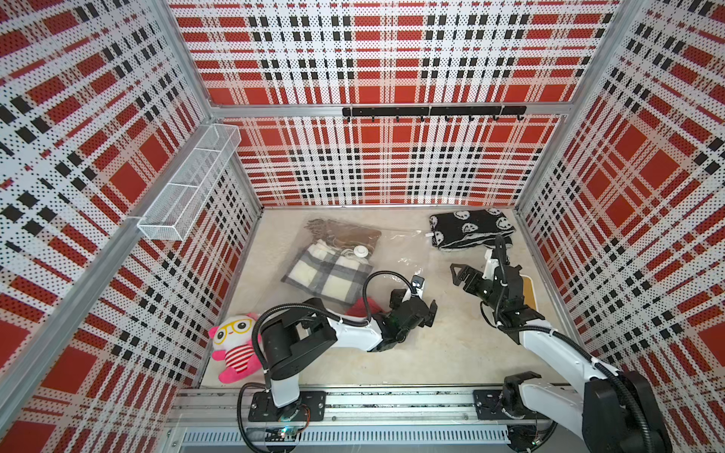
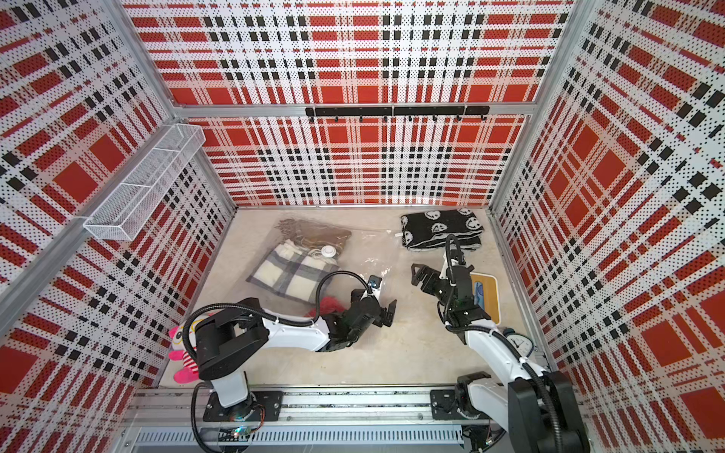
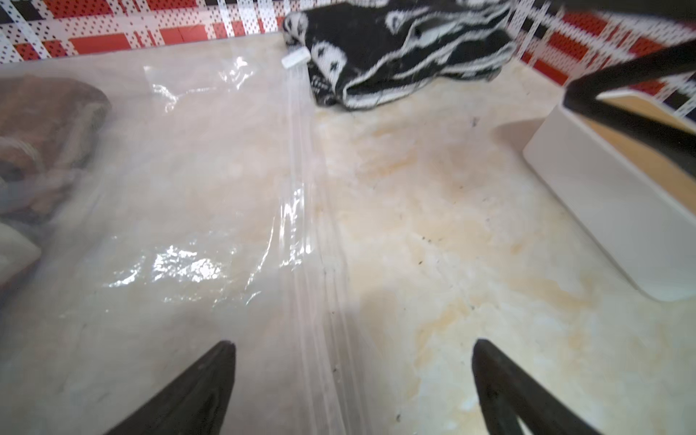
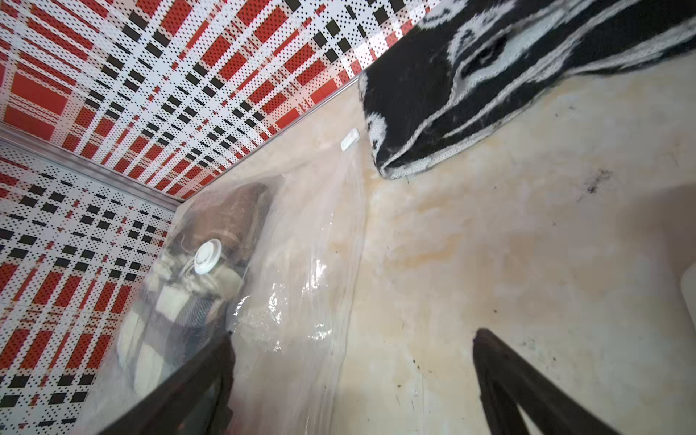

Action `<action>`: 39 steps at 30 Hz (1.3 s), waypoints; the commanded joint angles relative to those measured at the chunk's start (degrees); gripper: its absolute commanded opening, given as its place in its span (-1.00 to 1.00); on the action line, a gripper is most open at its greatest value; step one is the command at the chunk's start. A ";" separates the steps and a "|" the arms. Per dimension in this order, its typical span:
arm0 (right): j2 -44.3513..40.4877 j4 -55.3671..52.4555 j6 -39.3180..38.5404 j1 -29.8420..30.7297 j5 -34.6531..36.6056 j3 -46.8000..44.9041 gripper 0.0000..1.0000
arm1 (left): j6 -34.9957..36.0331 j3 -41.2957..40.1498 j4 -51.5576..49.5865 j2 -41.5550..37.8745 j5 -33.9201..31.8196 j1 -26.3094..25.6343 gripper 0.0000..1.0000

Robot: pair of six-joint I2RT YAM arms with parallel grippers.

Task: Take the scarf out of the vacuum bag
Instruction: Move the scarf to the corner of the board, then adjust the scarf in the vacuum bag.

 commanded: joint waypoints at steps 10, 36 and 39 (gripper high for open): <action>-2.47 5.55 -0.82 0.14 1.56 -3.02 1.00 | -4.92 9.00 -19.89 7.61 -11.39 -2.14 0.55; 6.00 7.45 -2.31 5.49 -2.16 -0.01 0.95 | -8.22 8.09 -20.15 4.36 -23.06 -3.85 -1.00; 9.11 8.41 -3.74 7.84 -4.70 1.42 0.90 | -8.74 5.51 -17.24 1.90 -24.27 -4.00 -1.00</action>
